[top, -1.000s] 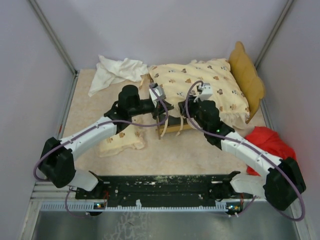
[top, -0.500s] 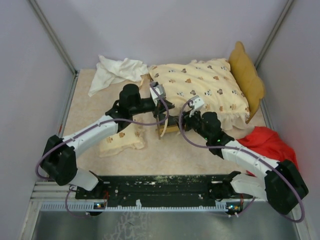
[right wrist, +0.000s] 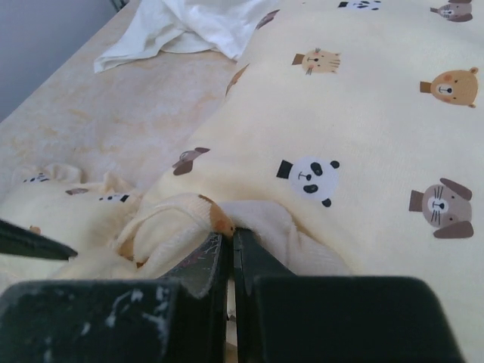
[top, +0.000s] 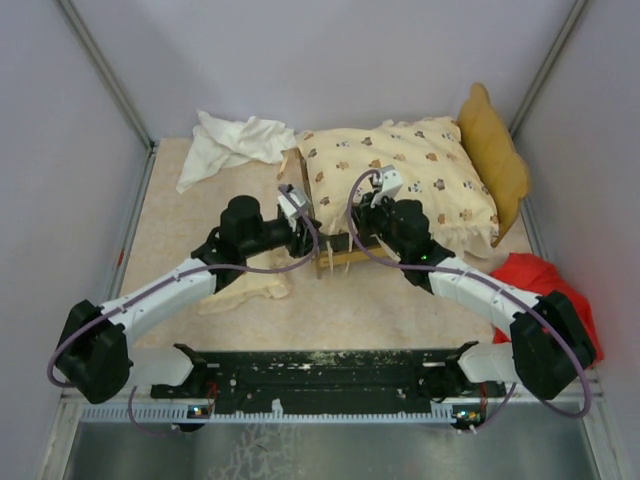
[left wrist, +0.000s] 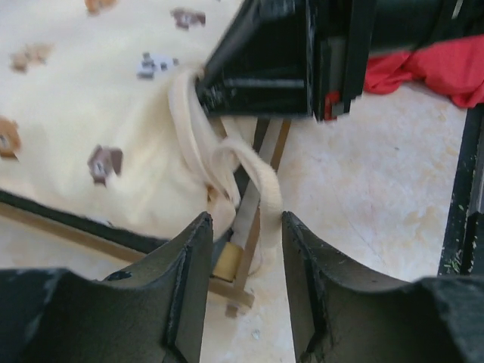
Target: Set up the pet bed
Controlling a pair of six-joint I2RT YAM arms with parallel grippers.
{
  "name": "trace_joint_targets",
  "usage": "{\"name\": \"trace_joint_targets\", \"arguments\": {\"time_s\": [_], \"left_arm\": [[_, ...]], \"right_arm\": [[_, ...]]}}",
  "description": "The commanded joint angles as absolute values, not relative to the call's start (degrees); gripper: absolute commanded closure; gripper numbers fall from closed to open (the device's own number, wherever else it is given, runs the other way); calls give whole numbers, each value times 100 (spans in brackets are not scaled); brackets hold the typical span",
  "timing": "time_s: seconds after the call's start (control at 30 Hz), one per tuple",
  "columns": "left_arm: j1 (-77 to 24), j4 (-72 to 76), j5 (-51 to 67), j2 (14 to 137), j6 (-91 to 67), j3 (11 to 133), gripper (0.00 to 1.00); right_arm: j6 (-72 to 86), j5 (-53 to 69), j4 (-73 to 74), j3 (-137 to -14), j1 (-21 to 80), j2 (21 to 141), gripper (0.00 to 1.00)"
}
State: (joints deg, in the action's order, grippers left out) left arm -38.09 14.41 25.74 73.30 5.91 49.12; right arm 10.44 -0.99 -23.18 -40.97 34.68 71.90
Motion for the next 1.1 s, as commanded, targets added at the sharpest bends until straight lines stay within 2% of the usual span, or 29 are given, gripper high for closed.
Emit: {"name": "trace_joint_targets", "arguments": {"time_s": [0.0, 0.3, 0.6, 0.8, 1.07], "left_arm": [[-3796, 1820, 2405, 7274, 124, 4332, 52], [-3929, 1978, 2636, 7727, 114, 4273, 47], [-4333, 2528, 3545, 8315, 366, 4382, 46], [-4870, 2557, 2753, 9027, 601, 4753, 46], [-5102, 3540, 1174, 9638, 116, 4936, 47]], "right_arm": [[1360, -241, -2582, -4517, 3310, 7418, 100], [1503, -297, -2483, -4802, 3190, 7692, 100], [1619, -278, -2457, -4884, 3052, 7801, 100], [1807, -266, -2363, -4996, 2932, 7928, 100], [1841, -229, -2355, -4997, 2897, 7910, 100]]}}
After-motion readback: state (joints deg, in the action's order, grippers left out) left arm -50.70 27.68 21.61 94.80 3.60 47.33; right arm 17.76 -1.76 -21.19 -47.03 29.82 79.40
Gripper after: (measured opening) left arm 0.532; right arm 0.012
